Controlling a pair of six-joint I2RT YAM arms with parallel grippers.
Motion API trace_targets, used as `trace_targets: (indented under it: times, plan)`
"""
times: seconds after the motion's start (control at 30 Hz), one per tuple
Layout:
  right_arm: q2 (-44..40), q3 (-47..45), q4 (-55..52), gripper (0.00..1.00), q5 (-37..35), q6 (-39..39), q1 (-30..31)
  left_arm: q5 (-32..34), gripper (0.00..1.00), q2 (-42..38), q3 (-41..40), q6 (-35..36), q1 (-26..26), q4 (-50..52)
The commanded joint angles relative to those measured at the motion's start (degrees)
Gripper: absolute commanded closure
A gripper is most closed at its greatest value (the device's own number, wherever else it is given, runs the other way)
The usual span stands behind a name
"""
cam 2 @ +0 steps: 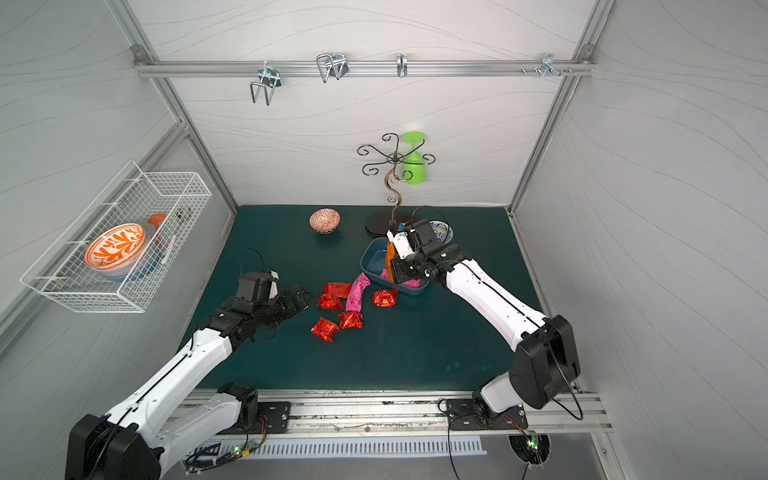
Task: Put the tea bags into the storage box
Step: Place the tea bag in the storage box.
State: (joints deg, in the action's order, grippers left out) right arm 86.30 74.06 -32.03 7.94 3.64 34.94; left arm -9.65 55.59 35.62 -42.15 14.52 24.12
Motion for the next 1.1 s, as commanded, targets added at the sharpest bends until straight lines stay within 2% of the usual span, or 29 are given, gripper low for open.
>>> trace_targets:
  times: [0.0,0.17,0.3,0.5,0.87,0.93,1.0,1.07]
  plan:
    - [4.3,3.6,-1.2,1.00,-0.6,-10.2,-0.4,0.4,0.03,0.2,0.6,0.5,0.2,-1.3]
    - [11.9,8.7,-4.1,1.00,-3.3,-16.2,-0.4,0.7,0.03,0.6,0.9,0.9,0.1,-1.2]
    - [16.5,11.9,-4.1,1.00,-3.6,-17.5,-0.3,0.6,0.03,1.1,0.9,1.0,0.2,-1.3]
    - [22.1,15.3,-4.6,1.00,-7.8,-19.8,-0.4,1.1,0.03,1.2,0.9,1.5,0.2,-1.2]
    - [25.3,15.6,-5.2,1.00,-8.6,-18.5,0.3,1.1,0.03,1.3,0.3,1.8,0.1,-1.6]
    - [25.1,15.5,-5.2,0.92,-8.9,-17.9,0.7,1.0,0.03,1.3,0.2,1.7,0.2,-1.7]
    - [23.9,15.4,-5.7,0.78,-7.6,-16.3,0.9,1.0,0.03,1.1,0.2,1.7,0.2,-1.6]
    - [21.3,13.8,-4.9,0.56,-5.0,-13.9,1.0,1.1,0.03,0.9,0.2,1.7,0.2,-1.5]
